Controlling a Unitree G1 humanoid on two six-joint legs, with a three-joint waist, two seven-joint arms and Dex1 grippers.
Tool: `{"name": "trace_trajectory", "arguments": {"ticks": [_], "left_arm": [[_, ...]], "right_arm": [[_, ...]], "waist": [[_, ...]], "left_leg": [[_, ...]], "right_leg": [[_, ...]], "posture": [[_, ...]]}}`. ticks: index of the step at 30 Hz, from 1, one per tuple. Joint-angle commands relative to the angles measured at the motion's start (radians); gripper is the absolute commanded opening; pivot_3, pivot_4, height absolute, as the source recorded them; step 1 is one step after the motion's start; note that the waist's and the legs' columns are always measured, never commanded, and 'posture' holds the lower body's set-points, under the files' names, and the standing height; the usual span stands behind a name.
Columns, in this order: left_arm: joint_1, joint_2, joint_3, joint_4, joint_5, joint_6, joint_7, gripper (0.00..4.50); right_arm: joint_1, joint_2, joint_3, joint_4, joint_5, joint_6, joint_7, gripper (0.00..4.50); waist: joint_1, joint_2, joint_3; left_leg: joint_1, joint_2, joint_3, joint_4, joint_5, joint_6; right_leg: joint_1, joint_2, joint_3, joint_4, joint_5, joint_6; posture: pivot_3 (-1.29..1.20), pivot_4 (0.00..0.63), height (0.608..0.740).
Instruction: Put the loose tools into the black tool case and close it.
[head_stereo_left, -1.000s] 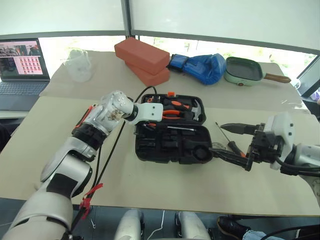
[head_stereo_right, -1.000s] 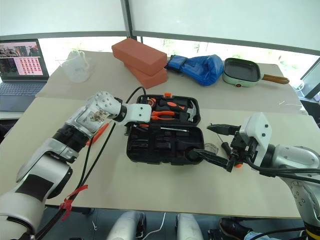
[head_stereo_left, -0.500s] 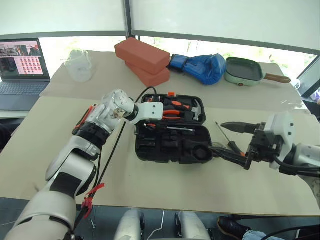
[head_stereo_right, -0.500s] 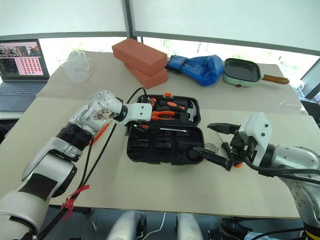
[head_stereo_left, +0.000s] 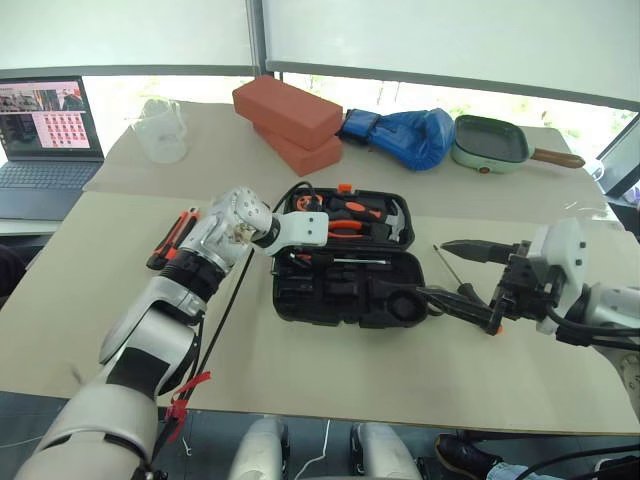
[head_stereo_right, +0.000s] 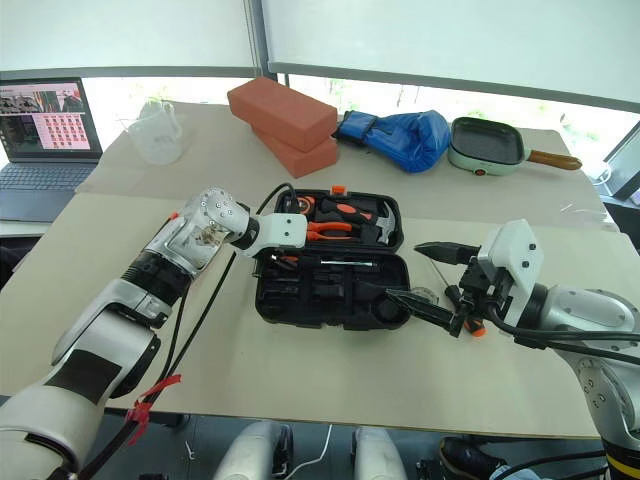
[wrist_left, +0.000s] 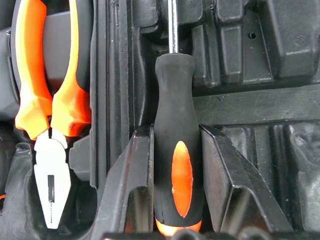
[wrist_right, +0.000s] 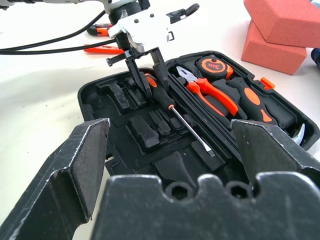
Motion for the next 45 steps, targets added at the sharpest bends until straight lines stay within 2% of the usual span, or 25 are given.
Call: {"name": "trace_trajectory", "arguments": {"ticks": [1,6,9,12,13,14,20,38,45], "left_arm": [[-0.038,0.000,0.050,-0.041,-0.036,0.053,-0.035,2.77],[-0.051,0.035,0.101,-0.131,-0.089,0.107,-0.113,4.49],[-0.048,0.043,0.107,-0.142,-0.098,0.084,-0.130,3.92],[-0.045,0.027,0.094,-0.089,-0.072,0.028,-0.103,2.80],[-0.045,0.018,0.092,-0.069,-0.067,0.015,-0.093,2.56],[-0.046,0.008,0.088,-0.047,-0.061,-0.002,-0.086,2.05],[-0.061,-0.039,0.080,0.054,-0.033,-0.076,-0.047,0.03],[-0.091,-0.110,0.003,0.287,0.113,-0.273,0.072,0.03],[-0.120,-0.120,0.027,0.338,0.102,-0.289,0.079,0.03]], "right_arm": [[-0.010,0.006,-0.010,-0.024,0.001,-0.019,-0.005,4.50],[0.011,0.012,-0.013,-0.042,0.007,-0.013,-0.007,4.50],[0.028,0.015,-0.016,-0.046,0.002,-0.017,-0.008,4.50],[0.031,0.019,-0.013,-0.049,0.001,-0.015,-0.015,4.50],[0.031,0.020,-0.011,-0.051,0.000,-0.015,-0.017,4.50],[0.032,0.021,-0.010,-0.053,0.000,-0.014,-0.019,4.50],[0.054,0.024,-0.018,-0.064,-0.003,-0.011,-0.029,4.50],[0.122,0.027,-0.052,-0.119,0.028,0.005,-0.073,4.50],[0.129,0.026,-0.052,-0.122,0.029,0.003,-0.081,4.50]], "waist": [[0.002,0.000,0.000],[-0.003,0.000,0.000],[-0.003,0.000,0.000],[-0.003,0.000,0.000],[-0.003,0.000,0.000],[-0.003,0.000,0.000],[-0.002,0.000,0.000],[0.001,0.000,-0.001],[0.005,0.000,-0.001]], "left_leg": [[0.000,-0.001,0.000,0.001,0.000,0.000],[-0.001,0.000,0.000,0.001,0.000,0.000],[-0.001,0.000,0.000,0.001,0.000,0.000],[0.000,0.000,0.000,0.001,0.000,0.000],[0.000,0.000,0.000,0.001,0.000,0.000],[0.000,0.000,0.000,0.001,0.000,0.000],[-0.001,-0.001,0.000,0.002,0.000,0.000],[0.000,-0.001,-0.001,0.004,0.000,0.001],[0.001,-0.001,-0.002,0.007,0.000,0.001]], "right_leg": [[0.000,0.000,0.000,0.001,0.000,0.000],[-0.001,0.000,0.000,0.001,0.000,0.001],[-0.001,0.000,0.000,0.001,0.000,0.001],[0.000,0.000,0.000,0.001,0.000,0.001],[0.000,0.000,0.000,0.001,0.000,0.001],[0.000,0.000,0.000,0.001,0.000,0.001],[-0.001,0.000,0.000,0.001,0.000,0.001],[0.002,-0.001,0.000,0.002,0.001,0.001],[0.003,-0.001,0.000,0.003,0.002,0.002]], "posture": [[0.00,0.150,0.738],[0.00,0.150,0.738],[0.00,0.150,0.738],[0.00,0.150,0.738],[0.00,0.150,0.738],[0.00,0.150,0.738],[0.00,0.150,0.738],[0.00,0.150,0.738],[0.00,0.150,0.738]]}}
